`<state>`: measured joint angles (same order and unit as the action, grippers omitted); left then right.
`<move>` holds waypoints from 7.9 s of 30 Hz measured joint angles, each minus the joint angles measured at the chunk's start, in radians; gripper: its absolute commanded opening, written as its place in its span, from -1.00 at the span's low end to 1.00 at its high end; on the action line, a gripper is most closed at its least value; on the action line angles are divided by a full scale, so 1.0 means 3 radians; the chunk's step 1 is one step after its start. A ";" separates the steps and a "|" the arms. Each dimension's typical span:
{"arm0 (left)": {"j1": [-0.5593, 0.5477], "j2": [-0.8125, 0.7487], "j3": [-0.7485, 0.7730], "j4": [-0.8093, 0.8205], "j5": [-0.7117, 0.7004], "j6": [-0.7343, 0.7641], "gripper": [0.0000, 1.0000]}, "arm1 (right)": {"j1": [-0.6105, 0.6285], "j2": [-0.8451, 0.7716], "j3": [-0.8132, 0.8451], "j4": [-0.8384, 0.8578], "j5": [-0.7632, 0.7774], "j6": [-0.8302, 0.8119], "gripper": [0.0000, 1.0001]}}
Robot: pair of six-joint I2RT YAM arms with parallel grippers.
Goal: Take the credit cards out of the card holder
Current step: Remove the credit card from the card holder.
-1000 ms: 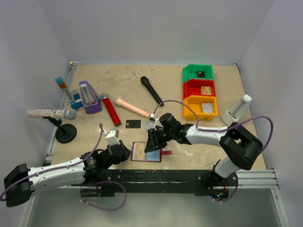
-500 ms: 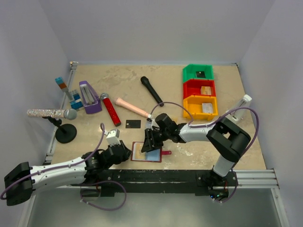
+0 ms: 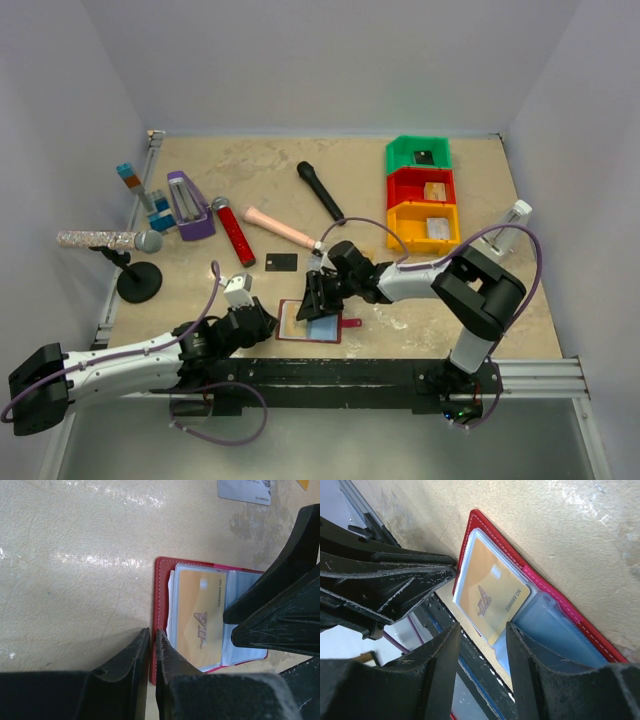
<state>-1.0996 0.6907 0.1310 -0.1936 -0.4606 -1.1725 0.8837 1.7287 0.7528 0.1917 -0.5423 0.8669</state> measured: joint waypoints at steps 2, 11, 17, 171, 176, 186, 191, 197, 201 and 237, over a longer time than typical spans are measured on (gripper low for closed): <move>0.0000 0.0008 -0.0017 0.0027 0.0001 -0.0015 -0.74 | -0.0001 0.0000 -0.0036 0.0048 0.0011 0.0051 -0.07; 0.0000 0.0001 -0.0051 0.0071 0.0001 -0.0076 -0.79 | 0.0000 -0.0001 -0.0161 0.0235 0.0066 0.0259 -0.06; 0.0000 -0.0268 -0.0051 -0.0123 -0.0064 -0.0107 -0.51 | 0.0000 -0.0028 -0.0187 0.0242 0.0109 0.0294 -0.04; -0.0001 0.0827 -0.0164 0.1256 0.0128 -0.0354 -0.95 | -0.0058 0.0132 -0.0960 0.2205 0.0135 0.1115 0.04; -0.0001 0.0871 -0.0163 0.1320 0.0141 -0.0313 -0.99 | -0.0070 0.0175 -0.0880 0.2103 0.0058 0.1099 0.03; -0.0001 0.0857 -0.0163 0.1300 0.0144 -0.0343 -1.00 | -0.0067 0.0028 -0.0857 0.1775 0.0005 0.0969 -0.01; -0.0003 0.0837 -0.0164 0.1264 0.0151 -0.0423 -1.00 | -0.0066 -0.0062 -0.0858 0.1628 0.0004 0.0905 -0.03; -0.0008 0.0760 -0.0164 0.1164 0.0150 -0.0512 -1.00 | -0.0067 -0.0083 -0.0857 0.1486 0.0005 0.0861 -0.04; -0.0008 0.0622 -0.0173 0.1027 0.0146 -0.0546 -1.00 | -0.0067 -0.0141 -0.0858 0.1375 0.0010 0.0820 -0.05; -0.0010 0.1034 -0.0165 0.1745 0.0696 0.0066 -1.00 | -0.0070 -0.0237 -0.0856 0.1111 0.0025 0.0668 -0.06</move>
<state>-1.1027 1.0008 0.0814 0.3298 -0.2520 -1.1526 0.8627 1.6577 0.4961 0.5251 -0.5346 1.0672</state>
